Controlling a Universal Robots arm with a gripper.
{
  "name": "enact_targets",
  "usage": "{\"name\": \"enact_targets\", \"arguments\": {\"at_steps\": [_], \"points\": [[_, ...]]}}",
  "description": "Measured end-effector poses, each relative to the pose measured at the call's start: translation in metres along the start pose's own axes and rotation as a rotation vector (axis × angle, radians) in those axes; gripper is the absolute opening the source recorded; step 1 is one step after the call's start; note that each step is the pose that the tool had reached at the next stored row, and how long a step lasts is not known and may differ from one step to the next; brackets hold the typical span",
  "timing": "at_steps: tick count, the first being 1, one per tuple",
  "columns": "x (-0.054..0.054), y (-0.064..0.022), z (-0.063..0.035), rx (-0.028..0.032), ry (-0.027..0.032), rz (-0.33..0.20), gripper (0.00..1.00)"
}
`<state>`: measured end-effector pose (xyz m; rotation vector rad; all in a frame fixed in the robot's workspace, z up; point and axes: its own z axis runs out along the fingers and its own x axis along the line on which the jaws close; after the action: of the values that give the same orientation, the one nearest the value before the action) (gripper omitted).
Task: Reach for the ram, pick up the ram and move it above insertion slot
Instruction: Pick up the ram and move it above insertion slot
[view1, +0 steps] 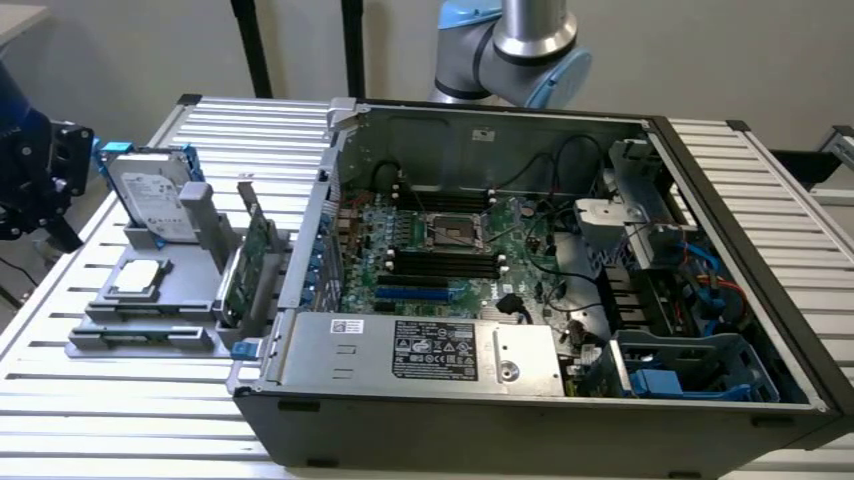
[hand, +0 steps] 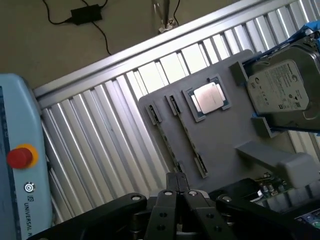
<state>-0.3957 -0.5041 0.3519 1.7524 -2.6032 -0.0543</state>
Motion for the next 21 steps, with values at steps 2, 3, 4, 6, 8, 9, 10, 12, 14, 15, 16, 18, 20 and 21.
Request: {"name": "enact_targets", "arguments": {"at_steps": [2, 3, 4, 6, 8, 9, 10, 12, 14, 15, 16, 18, 20, 21], "points": [[0.0, 0.0, 0.0, 0.002, -0.0011, -0.035, 0.11], [0.0, 0.0, 0.0, 0.0035, -0.002, -0.052, 0.11], [0.0, 0.0, 0.0001, 0.0052, -0.003, -0.069, 0.11], [0.0, 0.0, 0.0001, 0.0093, -0.0048, -0.105, 0.11], [0.0, 0.0, 0.0003, 0.0139, -0.0067, -0.139, 0.11], [0.0, 0.0, 0.0004, 0.0161, -0.0077, -0.156, 0.11], [0.0, 0.0, 0.0005, 0.0182, -0.0085, -0.173, 0.11], [0.0, 0.0, 0.0006, 0.0222, -0.0101, -0.208, 0.11], [0.0, -0.0001, 0.0009, 0.0256, -0.0114, -0.246, 0.11], [0.0, -0.0001, 0.001, 0.0268, -0.0117, -0.264, 0.11], [0.0, 0.0, 0.0012, 0.0279, -0.012, -0.282, 0.11], [0.0, 0.0, 0.0014, 0.029, -0.012, -0.318, 0.11], [0.0, 0.0, 0.0019, 0.0294, -0.0118, -0.356, 0.11], [0.0, 0.0, 0.0022, 0.0292, -0.0118, -0.373, 0.11]]}}
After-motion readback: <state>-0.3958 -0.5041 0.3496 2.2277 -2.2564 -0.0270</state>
